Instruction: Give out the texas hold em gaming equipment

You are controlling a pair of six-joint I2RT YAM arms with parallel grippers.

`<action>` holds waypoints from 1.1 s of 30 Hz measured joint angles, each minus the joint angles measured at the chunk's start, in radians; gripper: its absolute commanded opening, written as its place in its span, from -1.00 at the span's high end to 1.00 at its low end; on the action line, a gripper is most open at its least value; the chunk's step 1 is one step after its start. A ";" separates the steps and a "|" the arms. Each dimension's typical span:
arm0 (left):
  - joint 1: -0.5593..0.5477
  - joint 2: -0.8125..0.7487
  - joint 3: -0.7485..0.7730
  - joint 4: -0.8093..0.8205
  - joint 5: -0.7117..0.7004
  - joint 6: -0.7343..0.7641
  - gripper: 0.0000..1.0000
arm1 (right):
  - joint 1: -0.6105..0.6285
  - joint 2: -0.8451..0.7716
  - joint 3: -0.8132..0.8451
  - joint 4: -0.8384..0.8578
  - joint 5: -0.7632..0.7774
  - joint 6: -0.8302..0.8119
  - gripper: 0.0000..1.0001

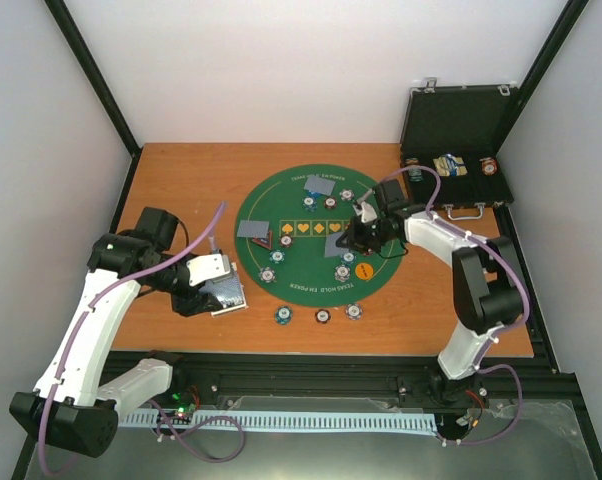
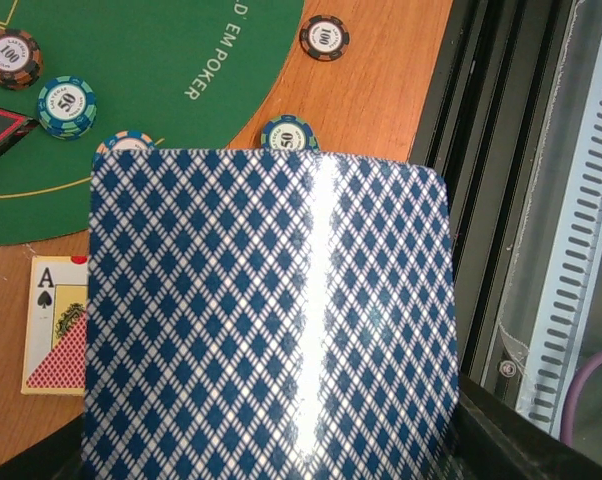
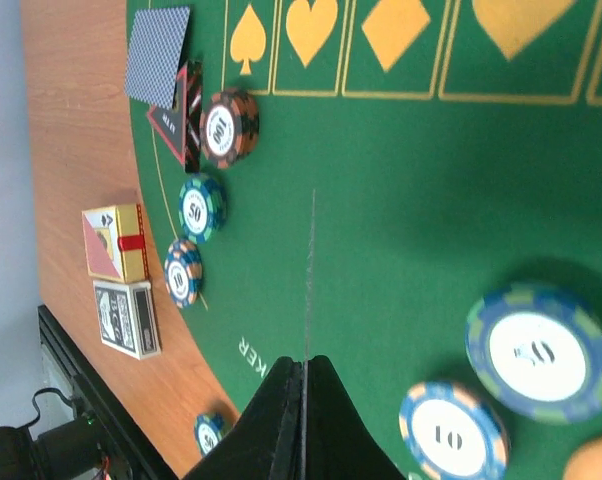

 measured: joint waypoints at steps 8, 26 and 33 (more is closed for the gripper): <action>0.000 0.000 0.005 -0.005 -0.005 0.000 0.70 | -0.002 0.175 0.105 0.009 -0.018 -0.024 0.94; 0.000 -0.014 0.005 -0.008 -0.007 0.001 0.71 | -0.005 0.138 0.045 -0.001 -0.013 -0.027 0.94; 0.000 -0.017 0.005 -0.009 -0.007 0.001 0.71 | -0.001 -0.005 -0.087 0.061 -0.083 0.020 0.95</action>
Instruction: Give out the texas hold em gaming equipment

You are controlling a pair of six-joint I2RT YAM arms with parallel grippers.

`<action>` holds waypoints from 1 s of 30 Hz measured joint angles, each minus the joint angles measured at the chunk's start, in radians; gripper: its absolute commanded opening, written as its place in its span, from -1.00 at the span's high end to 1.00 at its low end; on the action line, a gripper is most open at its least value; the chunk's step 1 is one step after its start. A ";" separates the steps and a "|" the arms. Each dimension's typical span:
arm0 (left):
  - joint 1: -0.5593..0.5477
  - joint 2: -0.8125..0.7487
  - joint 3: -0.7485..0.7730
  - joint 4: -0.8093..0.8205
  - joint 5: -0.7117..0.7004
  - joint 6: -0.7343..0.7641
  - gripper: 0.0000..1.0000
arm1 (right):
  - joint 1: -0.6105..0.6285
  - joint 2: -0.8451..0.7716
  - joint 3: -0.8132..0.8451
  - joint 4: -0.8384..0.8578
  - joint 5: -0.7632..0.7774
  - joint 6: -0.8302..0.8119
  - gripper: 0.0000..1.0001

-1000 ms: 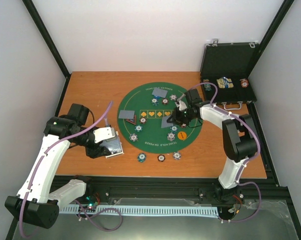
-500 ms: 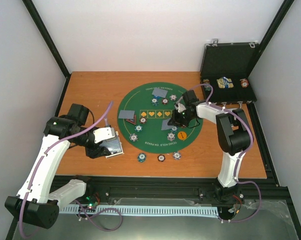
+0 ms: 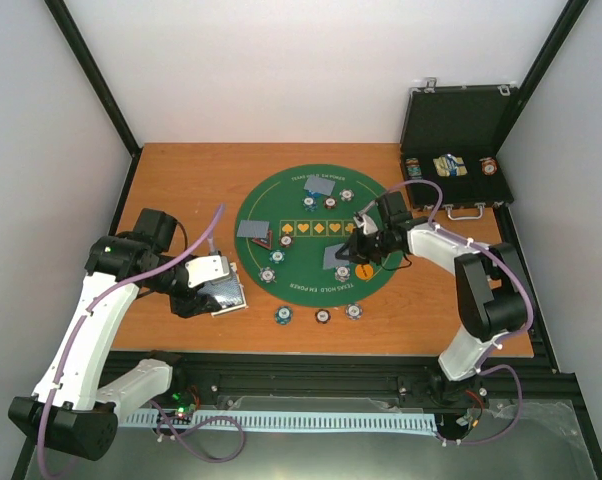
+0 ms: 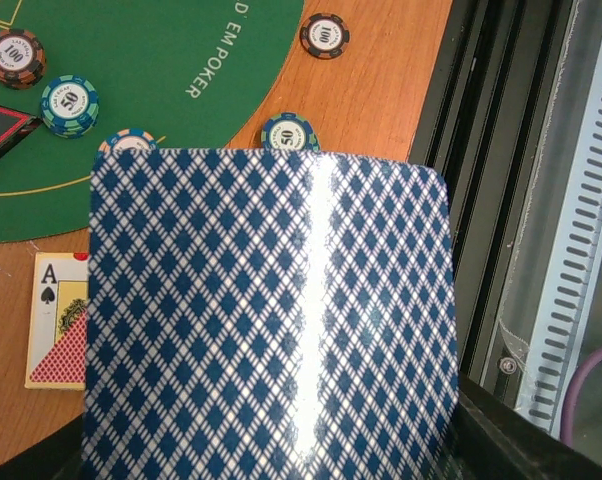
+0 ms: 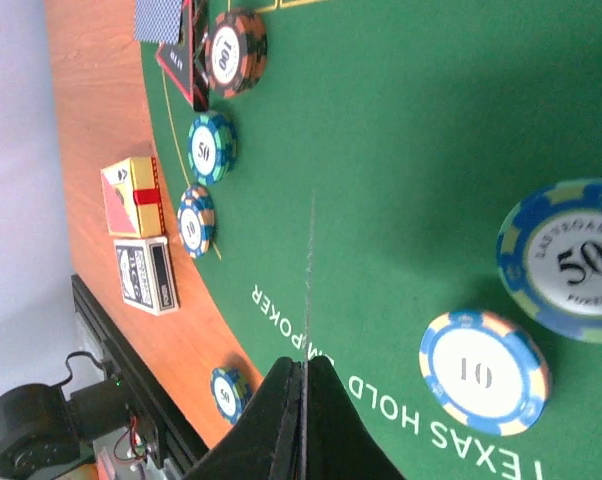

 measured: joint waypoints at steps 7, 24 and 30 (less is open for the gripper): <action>0.000 0.000 0.000 0.000 0.000 0.000 0.70 | 0.058 -0.021 -0.049 0.036 -0.015 0.041 0.94; 0.000 0.000 0.000 -0.002 -0.001 0.000 0.70 | 0.136 -0.013 -0.129 0.064 0.079 0.070 0.50; 0.000 0.000 0.000 -0.002 -0.001 0.000 0.71 | 0.134 -0.028 -0.129 0.011 0.158 0.045 0.35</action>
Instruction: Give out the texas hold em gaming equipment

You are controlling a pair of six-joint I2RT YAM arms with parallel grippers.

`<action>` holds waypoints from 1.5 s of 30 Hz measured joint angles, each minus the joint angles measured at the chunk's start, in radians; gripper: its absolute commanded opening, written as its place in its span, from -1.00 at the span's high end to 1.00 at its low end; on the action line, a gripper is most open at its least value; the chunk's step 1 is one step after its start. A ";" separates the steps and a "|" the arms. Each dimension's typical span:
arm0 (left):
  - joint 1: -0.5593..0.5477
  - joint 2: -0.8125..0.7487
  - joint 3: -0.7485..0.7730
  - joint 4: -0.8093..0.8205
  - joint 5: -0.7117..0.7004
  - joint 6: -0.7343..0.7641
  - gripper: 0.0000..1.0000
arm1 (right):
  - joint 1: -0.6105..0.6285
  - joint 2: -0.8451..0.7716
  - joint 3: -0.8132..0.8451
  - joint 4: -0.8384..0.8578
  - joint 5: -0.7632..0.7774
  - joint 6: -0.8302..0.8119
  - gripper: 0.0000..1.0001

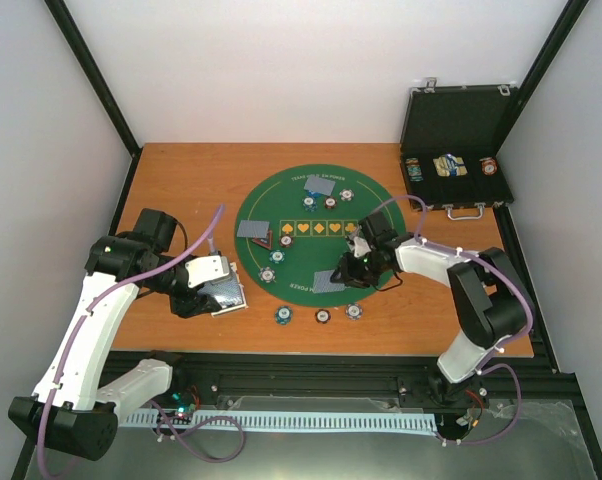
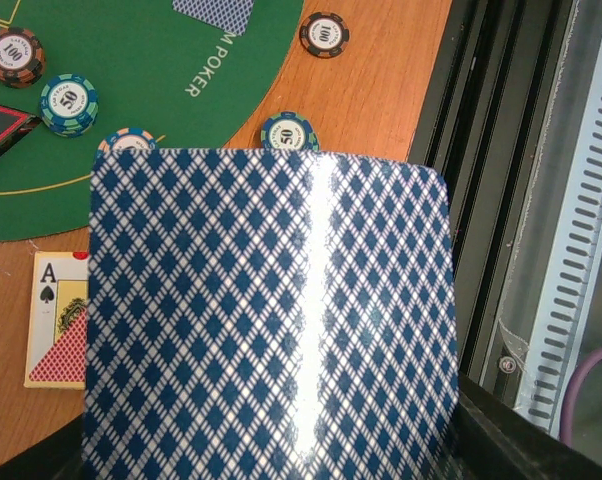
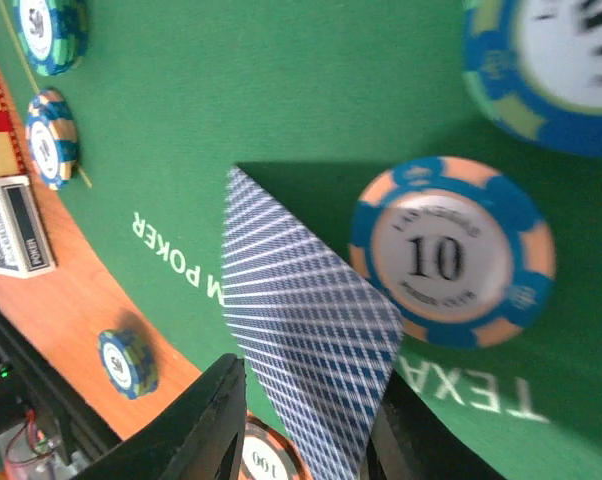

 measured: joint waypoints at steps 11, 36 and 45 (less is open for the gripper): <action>0.000 0.000 0.000 0.000 0.000 0.000 0.70 | -0.019 -0.154 0.012 -0.166 0.183 -0.045 -0.03; 0.000 0.000 0.000 0.000 0.007 0.000 0.70 | 0.426 -0.235 0.061 0.447 -0.162 0.394 -0.57; 0.000 0.000 0.000 0.000 0.009 0.000 0.70 | 0.499 -0.138 0.125 0.579 -0.191 0.471 -0.56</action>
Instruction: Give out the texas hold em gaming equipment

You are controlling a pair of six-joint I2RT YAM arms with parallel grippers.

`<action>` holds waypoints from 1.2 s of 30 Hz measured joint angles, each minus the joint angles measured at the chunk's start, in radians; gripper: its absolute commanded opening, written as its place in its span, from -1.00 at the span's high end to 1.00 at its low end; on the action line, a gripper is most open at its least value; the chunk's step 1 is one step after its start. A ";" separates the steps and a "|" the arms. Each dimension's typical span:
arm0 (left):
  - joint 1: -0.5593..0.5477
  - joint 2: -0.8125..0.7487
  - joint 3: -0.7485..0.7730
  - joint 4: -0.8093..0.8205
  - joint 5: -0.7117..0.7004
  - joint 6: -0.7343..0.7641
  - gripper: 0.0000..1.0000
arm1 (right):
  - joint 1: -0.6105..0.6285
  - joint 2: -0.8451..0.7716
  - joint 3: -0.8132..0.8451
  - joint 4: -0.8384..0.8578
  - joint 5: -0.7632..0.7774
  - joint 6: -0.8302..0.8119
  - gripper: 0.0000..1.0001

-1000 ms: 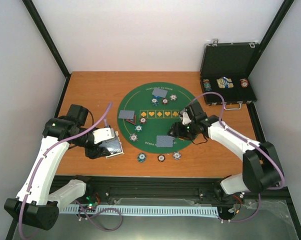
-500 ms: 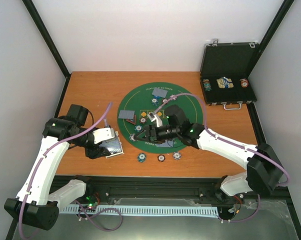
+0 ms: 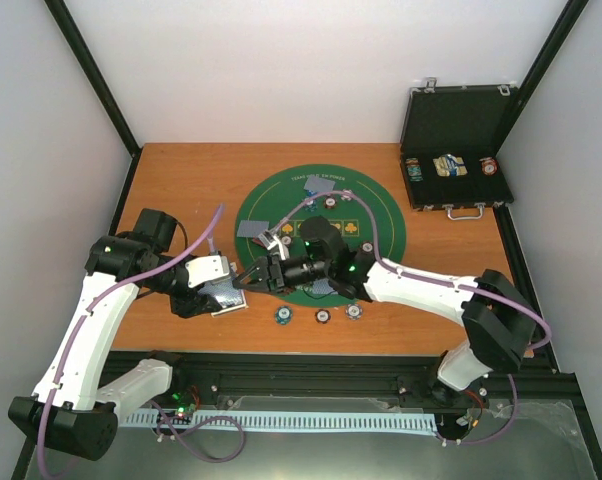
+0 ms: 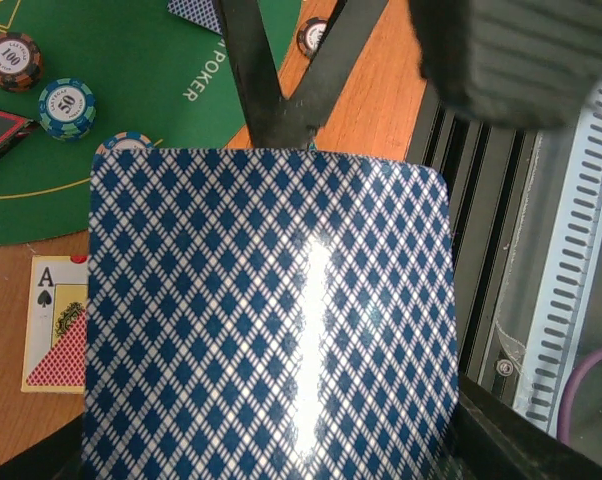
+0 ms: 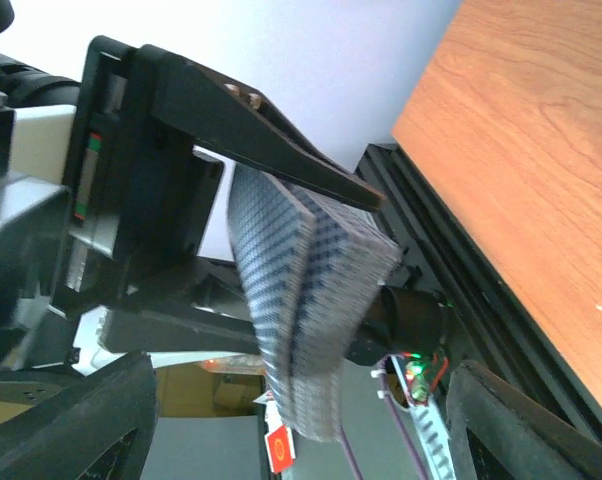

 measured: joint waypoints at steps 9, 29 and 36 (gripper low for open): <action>0.000 0.000 0.000 0.000 0.004 0.000 0.70 | 0.056 0.108 0.086 0.056 -0.019 0.031 -0.55; 0.000 0.000 0.000 0.000 0.006 0.000 0.73 | 0.048 0.215 0.123 0.123 -0.055 0.064 -0.18; 0.000 0.000 0.000 0.000 0.003 0.000 0.75 | 0.010 0.151 0.067 0.097 -0.054 0.035 -0.08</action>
